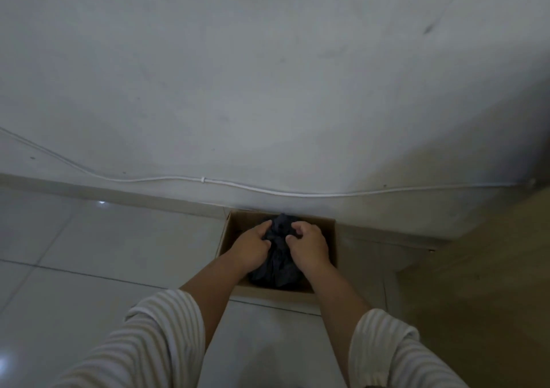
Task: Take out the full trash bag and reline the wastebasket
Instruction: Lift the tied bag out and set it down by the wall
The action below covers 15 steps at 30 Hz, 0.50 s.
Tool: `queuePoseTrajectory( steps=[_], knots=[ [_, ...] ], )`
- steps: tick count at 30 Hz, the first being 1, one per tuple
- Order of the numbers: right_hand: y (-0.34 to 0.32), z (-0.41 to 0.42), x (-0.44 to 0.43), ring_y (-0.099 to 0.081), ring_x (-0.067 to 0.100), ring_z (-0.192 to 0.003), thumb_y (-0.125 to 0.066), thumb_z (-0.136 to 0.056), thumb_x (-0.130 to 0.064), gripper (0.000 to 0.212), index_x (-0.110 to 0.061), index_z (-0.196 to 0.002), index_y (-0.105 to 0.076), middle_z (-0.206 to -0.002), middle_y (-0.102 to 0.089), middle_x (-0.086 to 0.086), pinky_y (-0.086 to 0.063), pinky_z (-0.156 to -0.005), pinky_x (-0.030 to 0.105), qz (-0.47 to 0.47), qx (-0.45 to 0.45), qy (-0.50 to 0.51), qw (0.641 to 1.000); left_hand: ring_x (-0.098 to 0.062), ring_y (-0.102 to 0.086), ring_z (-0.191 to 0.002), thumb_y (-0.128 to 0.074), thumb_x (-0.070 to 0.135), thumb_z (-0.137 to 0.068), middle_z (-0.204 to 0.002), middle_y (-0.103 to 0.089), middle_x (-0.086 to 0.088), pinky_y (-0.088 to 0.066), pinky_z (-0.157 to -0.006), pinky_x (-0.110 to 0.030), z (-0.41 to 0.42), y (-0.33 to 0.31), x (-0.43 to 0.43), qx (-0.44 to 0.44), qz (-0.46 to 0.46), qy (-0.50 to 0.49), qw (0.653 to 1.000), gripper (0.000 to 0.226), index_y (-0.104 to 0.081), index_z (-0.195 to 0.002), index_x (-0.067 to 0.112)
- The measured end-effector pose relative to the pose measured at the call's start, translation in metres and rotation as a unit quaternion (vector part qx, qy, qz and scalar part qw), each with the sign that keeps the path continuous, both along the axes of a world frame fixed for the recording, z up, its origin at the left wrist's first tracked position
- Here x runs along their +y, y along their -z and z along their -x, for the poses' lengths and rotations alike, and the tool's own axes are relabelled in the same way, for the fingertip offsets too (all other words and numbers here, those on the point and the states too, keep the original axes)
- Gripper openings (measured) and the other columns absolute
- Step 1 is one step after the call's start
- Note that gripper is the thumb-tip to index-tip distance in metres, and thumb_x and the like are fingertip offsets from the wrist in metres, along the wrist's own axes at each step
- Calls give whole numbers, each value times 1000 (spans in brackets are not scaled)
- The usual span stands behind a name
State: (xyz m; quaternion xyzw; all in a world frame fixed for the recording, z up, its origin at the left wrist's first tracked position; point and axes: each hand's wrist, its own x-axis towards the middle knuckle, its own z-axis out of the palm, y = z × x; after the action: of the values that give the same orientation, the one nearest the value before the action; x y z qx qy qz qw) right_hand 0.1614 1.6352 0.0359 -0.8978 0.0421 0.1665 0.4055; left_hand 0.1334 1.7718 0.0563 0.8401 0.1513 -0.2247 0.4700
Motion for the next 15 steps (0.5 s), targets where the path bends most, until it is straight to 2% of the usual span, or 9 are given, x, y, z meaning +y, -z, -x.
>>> queuePoseTrajectory(
  steps=[3, 7, 9, 12, 15],
  knots=[
    [-73, 13, -2, -49, 24, -121, -57, -92, -22, 35, -15, -127, -57, -131, -50, 7, -42, -100, 30, 3, -10, -12, 1000, -20, -40, -134, -44, 13, -99, -148, -40, -3, -32, -107, -23, 18, -72, -3, -6, -8, 14, 1000, 52, -30, -149, 21],
    [-179, 30, -6, -45, 24, -125, -53, -93, -20, 34, -13, -126, -57, -130, -51, 7, -37, -104, 28, 32, -30, -32, 999, -21, -40, -135, -48, 22, -98, -150, -39, -4, -31, -98, -19, 40, -174, -5, -31, -70, 70, 995, 53, -31, -149, 23],
    [-235, 40, -8, -47, 23, -124, -52, -93, -18, 35, -13, -127, -56, -131, -50, 7, -36, -103, 26, 42, -52, -47, 997, -20, -37, -137, -49, 25, -98, -152, -37, -4, -30, -102, -20, 50, -225, -6, -48, -90, 77, 992, 54, -31, -149, 23],
    [-314, 58, -11, -48, 25, -121, -52, -93, -19, 36, -15, -128, -56, -133, -51, 8, -38, -103, 31, 74, -96, -81, 989, -17, -32, -140, -49, 30, -98, -155, -31, -1, -24, -110, -23, 66, -300, -8, -85, -111, 77, 987, 55, -31, -149, 24],
    [-379, 80, -15, -46, 25, -123, -50, -94, -22, 36, -17, -130, -54, -136, -48, 7, -38, -103, 33, 97, -125, -94, 983, -17, -33, -140, -46, 32, -99, -156, -30, 1, -24, -112, -28, 82, -365, -13, -127, -126, 88, 980, 54, -29, -149, 24]
  ],
)
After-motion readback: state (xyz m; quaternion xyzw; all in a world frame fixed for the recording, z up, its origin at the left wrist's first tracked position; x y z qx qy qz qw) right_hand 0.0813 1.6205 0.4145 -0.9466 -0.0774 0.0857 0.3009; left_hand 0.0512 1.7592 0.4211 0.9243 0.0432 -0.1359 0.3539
